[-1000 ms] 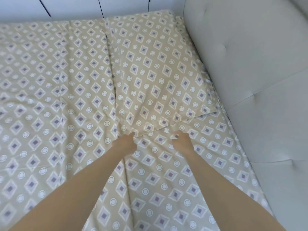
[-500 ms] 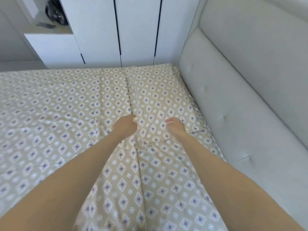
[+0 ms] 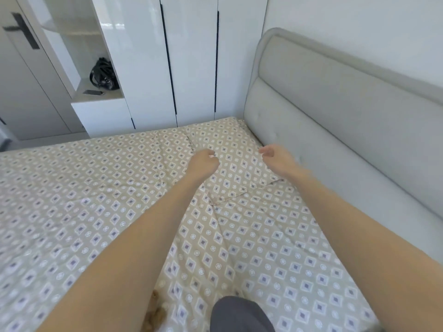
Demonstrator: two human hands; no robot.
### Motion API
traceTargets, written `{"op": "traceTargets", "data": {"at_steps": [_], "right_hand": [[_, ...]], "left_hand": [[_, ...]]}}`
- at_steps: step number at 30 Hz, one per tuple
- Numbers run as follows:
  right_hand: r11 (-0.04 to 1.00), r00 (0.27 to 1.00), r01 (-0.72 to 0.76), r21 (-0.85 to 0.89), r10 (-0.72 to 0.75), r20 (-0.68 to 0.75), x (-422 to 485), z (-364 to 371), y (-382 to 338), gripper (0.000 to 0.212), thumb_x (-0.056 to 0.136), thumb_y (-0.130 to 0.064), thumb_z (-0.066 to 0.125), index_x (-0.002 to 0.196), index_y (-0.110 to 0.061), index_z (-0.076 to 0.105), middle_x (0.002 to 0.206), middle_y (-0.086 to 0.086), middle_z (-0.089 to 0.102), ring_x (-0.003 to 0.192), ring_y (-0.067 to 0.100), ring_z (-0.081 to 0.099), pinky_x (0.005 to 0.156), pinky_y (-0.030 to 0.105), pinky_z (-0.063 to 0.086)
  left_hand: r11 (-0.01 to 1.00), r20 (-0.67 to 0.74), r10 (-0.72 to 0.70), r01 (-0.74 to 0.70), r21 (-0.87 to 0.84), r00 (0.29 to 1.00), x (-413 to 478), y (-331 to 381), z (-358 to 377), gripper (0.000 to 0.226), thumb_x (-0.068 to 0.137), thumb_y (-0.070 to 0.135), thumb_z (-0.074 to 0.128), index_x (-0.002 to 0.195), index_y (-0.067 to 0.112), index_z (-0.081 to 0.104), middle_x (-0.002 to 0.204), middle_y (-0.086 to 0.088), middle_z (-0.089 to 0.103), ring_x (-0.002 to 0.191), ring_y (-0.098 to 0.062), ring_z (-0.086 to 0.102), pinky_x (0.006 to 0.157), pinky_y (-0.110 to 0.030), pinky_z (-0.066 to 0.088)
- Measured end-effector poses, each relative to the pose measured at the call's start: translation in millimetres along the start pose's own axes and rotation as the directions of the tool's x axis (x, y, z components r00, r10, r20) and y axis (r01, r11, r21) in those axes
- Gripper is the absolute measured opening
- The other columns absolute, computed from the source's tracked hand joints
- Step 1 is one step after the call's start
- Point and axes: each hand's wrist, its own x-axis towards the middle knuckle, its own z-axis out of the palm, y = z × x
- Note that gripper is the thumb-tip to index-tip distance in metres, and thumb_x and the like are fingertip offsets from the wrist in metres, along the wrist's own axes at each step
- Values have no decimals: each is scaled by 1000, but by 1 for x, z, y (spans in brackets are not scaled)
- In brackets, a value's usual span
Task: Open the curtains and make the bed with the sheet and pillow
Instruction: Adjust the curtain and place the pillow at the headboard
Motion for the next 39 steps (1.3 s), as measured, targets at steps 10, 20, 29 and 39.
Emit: {"op": "traceTargets", "data": {"at_steps": [10,20,29,39], "right_hand": [[988,982,-148,-35,143,-120,-135,-63,59,35,92,-8,47,125,-12,58,128,7,58,120,24,52,94,25,38],[853,846,-522,15,520,-116,-282,-119,208,32,91,-7,49,121,-14,61,124,9,59,116,25,54,92,24,40],[655,655,-755,-31,755,21,-422,-128,360,28,90,-19,50,114,-32,55,128,3,53,122,23,48,106,39,39],[570,540,-809,-144,817,203,-535,-124,512,46,89,-16,50,135,-20,46,135,3,51,125,24,46,100,31,42]], "left_hand": [[989,197,132,-142,38,971,-98,47,68,50,94,13,38,144,15,39,145,-5,43,129,-24,45,103,-33,37],[950,510,236,-307,58,827,-196,90,199,35,92,5,38,122,18,52,118,-8,53,112,-21,50,88,-27,36],[918,722,148,-365,155,676,-287,78,339,25,89,6,40,84,27,54,91,7,54,98,-22,51,85,-30,38],[935,777,-43,-249,253,629,-396,48,502,16,92,12,46,77,17,49,72,2,45,65,-11,45,55,-22,30]]}}
